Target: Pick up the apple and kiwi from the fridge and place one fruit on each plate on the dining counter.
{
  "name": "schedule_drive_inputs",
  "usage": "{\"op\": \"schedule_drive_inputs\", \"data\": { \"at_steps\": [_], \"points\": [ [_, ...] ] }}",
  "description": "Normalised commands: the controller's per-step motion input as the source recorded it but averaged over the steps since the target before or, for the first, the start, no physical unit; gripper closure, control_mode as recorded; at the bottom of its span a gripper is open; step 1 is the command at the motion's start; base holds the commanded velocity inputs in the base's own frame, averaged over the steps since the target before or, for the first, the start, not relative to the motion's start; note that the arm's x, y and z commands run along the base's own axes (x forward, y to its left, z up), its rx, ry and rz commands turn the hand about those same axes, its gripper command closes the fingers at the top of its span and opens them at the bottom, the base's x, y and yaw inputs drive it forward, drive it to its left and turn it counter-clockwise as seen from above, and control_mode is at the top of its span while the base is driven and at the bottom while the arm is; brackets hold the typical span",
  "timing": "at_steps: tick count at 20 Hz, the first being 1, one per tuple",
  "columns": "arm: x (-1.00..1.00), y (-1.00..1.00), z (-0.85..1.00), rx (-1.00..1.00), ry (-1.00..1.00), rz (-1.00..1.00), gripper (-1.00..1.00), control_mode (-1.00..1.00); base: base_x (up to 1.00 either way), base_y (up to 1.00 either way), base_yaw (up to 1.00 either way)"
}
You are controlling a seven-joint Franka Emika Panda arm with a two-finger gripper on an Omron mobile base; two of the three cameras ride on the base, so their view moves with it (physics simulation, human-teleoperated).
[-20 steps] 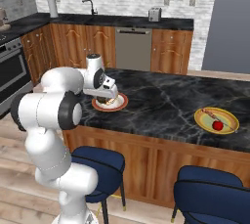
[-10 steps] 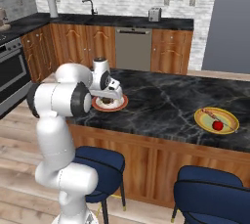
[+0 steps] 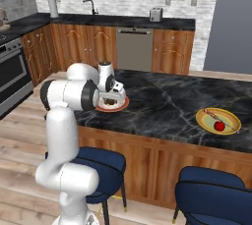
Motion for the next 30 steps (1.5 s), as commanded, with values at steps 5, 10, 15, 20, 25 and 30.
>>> {"op": "schedule_drive_inputs", "data": {
  "at_steps": [5,10,15,20,25,30],
  "points": [
    [0.36,0.00,-0.37,0.00,0.00,0.00,-1.00,-1.00,0.00,0.00,0.00],
    [0.10,0.00,-0.18,0.01,-0.05,0.00,-1.00,-1.00,0.00,0.00,0.00],
    [-0.30,0.00,0.39,0.09,-0.11,0.00,-1.00,-1.00,0.00,0.00,0.00],
    [-0.55,-0.05,0.70,0.13,-0.05,-0.01,-1.00,-1.00,0.00,0.00,0.00],
    [-0.84,-0.10,0.70,0.12,-0.04,-0.07,-1.00,-1.00,0.00,0.00,0.00],
    [-0.99,-0.03,0.66,0.07,-0.14,-0.09,-1.00,-1.00,0.00,0.00,0.00]
  ]
}}
